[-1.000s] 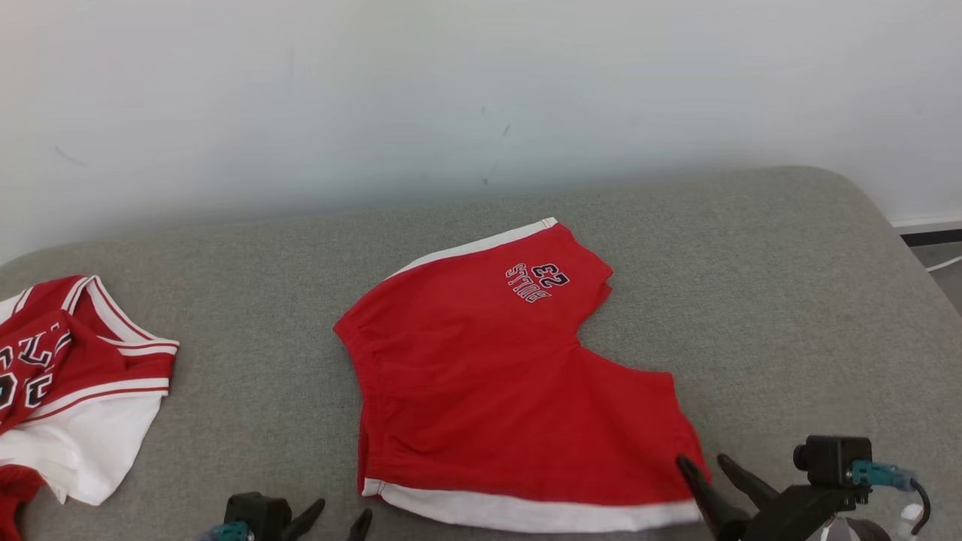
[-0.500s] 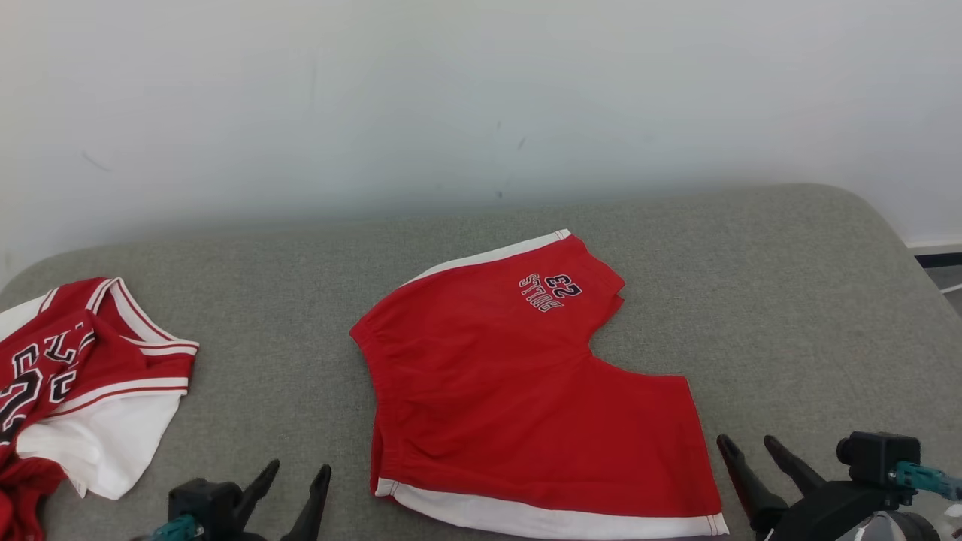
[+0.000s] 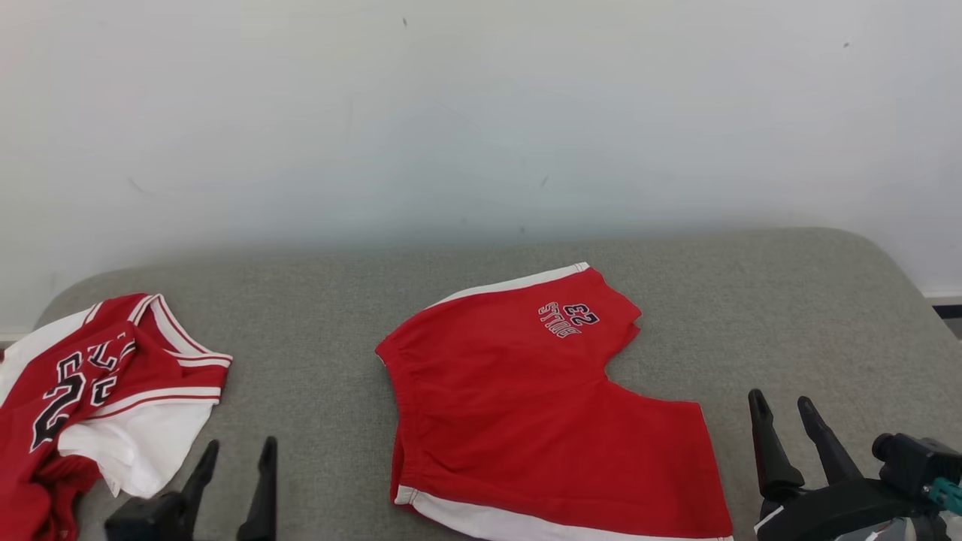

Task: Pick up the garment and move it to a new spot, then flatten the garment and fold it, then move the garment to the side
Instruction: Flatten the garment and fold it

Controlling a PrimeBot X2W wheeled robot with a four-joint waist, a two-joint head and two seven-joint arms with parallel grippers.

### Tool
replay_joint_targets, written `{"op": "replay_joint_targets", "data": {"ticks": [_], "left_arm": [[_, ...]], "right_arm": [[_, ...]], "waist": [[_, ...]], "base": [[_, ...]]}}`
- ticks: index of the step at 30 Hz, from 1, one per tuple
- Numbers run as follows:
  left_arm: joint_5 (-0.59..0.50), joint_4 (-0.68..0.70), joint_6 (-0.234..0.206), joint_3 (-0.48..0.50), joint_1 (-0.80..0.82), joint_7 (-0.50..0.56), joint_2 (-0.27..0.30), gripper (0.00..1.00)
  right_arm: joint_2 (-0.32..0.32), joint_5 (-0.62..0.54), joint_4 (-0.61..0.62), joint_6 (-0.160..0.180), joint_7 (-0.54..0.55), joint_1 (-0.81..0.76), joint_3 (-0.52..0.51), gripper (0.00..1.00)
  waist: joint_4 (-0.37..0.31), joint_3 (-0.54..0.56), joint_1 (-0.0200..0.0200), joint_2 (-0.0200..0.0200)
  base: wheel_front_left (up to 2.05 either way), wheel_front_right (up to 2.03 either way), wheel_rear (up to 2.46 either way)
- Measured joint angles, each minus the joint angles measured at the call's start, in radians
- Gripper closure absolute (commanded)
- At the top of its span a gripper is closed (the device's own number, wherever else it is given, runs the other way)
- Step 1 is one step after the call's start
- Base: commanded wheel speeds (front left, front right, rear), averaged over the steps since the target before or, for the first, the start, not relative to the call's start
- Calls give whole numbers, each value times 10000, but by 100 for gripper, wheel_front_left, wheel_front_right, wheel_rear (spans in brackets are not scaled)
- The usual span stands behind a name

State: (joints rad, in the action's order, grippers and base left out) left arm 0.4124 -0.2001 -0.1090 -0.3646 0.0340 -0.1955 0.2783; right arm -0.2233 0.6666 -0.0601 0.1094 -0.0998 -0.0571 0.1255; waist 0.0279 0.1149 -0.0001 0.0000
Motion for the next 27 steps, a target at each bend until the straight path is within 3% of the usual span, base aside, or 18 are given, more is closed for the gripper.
{"op": "replay_joint_targets", "data": {"ticks": [8, 27], "left_arm": [[462, 136, -144, 961, -629, 245, -29, 0], [-109, 1522, -151, 673, -1525, 1509, 2, 0]], "right_arm": [[276, -272, -67, 48, -320, 11, 422, 0], [355, -422, -395, 50, -326, 12, 650, 0]], "waist": [[119, 147, 0, 0], [158, 65, 0, 0]], "base": [[0, 0, 0], [0, 0, 0]]}}
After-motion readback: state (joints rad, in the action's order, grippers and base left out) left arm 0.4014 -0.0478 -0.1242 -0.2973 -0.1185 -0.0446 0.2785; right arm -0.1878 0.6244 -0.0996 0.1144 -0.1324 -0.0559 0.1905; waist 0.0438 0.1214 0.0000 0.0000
